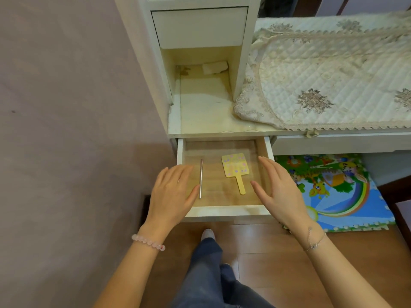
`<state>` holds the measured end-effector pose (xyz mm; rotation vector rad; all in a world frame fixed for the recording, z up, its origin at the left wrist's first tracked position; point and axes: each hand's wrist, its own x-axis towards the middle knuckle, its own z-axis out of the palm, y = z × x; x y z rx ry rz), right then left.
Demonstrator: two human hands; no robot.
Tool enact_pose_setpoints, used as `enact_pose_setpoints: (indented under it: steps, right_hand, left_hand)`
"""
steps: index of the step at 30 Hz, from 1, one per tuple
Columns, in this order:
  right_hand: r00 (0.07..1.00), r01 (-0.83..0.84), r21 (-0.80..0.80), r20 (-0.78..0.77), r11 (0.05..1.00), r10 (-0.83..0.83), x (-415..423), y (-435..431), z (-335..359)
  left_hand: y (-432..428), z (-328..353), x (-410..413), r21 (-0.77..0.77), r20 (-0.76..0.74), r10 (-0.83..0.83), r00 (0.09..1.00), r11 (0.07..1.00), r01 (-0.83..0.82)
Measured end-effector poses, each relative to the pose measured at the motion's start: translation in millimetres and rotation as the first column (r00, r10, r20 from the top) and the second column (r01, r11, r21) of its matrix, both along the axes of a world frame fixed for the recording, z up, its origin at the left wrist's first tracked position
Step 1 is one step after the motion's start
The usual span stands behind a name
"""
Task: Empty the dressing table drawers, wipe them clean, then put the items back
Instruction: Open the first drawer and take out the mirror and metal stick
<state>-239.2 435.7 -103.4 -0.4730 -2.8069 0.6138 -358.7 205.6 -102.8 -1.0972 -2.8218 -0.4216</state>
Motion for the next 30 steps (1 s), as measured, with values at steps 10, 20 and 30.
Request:
enact_pose_setpoints:
  steps: [10,20,30]
  right_hand:
    - [0.996,0.026,-0.033,0.086,0.999,-0.023,-56,8,-23]
    - [0.987,0.081,-0.082,0.143,0.993,-0.069,-73,19,-51]
    - [0.958,0.132,-0.192,0.275,0.972,-0.076,-78,43,-81]
  left_hand:
    - [19,-28,-52,-0.052,0.11,-0.059,0.992,0.996,0.066]
    - [49,-57,-67,-0.053,0.219,-0.132,0.967,0.988,0.147]
    - [73,-86,-62,-0.053,0.323,-0.021,0.946,0.998,0.04]
